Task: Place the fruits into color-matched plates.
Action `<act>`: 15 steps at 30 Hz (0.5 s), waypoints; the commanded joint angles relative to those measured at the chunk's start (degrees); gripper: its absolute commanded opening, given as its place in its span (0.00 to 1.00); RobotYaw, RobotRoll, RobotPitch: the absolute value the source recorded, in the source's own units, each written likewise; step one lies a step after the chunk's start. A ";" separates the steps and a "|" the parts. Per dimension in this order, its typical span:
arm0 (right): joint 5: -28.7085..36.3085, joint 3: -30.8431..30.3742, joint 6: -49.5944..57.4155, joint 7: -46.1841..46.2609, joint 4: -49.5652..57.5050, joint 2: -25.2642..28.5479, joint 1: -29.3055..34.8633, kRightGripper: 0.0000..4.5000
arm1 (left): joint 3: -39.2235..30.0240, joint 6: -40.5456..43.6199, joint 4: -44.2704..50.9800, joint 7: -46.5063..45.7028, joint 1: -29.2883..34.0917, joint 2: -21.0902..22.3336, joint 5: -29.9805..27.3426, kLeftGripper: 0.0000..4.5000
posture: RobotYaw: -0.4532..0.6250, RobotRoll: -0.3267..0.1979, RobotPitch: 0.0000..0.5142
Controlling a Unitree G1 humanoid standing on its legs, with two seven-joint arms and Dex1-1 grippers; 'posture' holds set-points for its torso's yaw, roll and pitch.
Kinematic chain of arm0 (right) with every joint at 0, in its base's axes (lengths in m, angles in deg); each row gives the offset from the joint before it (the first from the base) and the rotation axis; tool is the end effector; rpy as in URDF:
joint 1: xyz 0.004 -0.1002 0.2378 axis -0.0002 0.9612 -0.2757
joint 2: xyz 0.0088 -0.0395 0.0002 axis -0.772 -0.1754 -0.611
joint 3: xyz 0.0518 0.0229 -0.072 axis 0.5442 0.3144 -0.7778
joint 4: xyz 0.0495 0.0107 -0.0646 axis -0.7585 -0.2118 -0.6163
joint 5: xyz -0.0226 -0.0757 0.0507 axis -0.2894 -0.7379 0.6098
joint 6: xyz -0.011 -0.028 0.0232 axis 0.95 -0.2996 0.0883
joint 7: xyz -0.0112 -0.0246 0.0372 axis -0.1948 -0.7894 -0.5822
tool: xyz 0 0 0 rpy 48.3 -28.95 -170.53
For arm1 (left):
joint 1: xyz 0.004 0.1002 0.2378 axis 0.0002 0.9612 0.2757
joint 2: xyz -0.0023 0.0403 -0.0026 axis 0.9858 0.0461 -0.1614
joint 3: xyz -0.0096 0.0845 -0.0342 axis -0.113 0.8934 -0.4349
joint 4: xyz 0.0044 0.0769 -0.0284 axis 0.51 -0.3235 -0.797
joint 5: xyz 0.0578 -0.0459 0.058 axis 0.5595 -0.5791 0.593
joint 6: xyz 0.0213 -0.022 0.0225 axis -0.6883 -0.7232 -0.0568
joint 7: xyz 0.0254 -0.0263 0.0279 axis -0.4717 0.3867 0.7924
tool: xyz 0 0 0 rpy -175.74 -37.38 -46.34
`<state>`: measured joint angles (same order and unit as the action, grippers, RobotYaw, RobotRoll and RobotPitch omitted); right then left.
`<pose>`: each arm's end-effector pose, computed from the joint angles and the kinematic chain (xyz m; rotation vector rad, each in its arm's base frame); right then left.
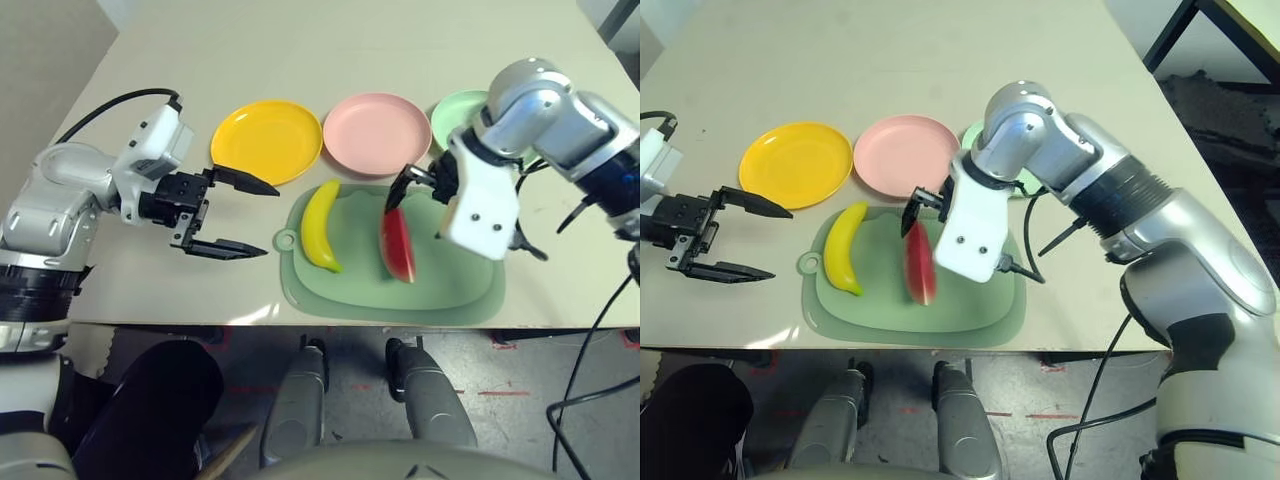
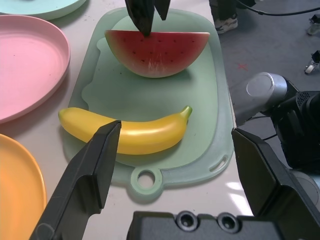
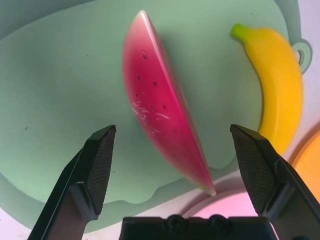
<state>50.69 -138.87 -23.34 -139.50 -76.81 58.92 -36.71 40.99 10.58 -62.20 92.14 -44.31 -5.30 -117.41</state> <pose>0.2788 -0.1012 0.2935 -1.9732 -0.2207 1.9752 0.2566 0.2743 0.2540 0.5895 0.1185 -1.5156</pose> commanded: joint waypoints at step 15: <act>-5.42 0.31 1.05 -0.24 2.89 -2.60 5.21 0.99 | 0.39 -0.89 -0.86 0.57 -0.19 -0.71 1.68 1.00 | 0.37 0.62 0.52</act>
<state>46.28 -138.78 -22.32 -139.50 -74.39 56.97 -32.27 41.21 9.95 -63.63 92.14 -45.11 -5.96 -116.22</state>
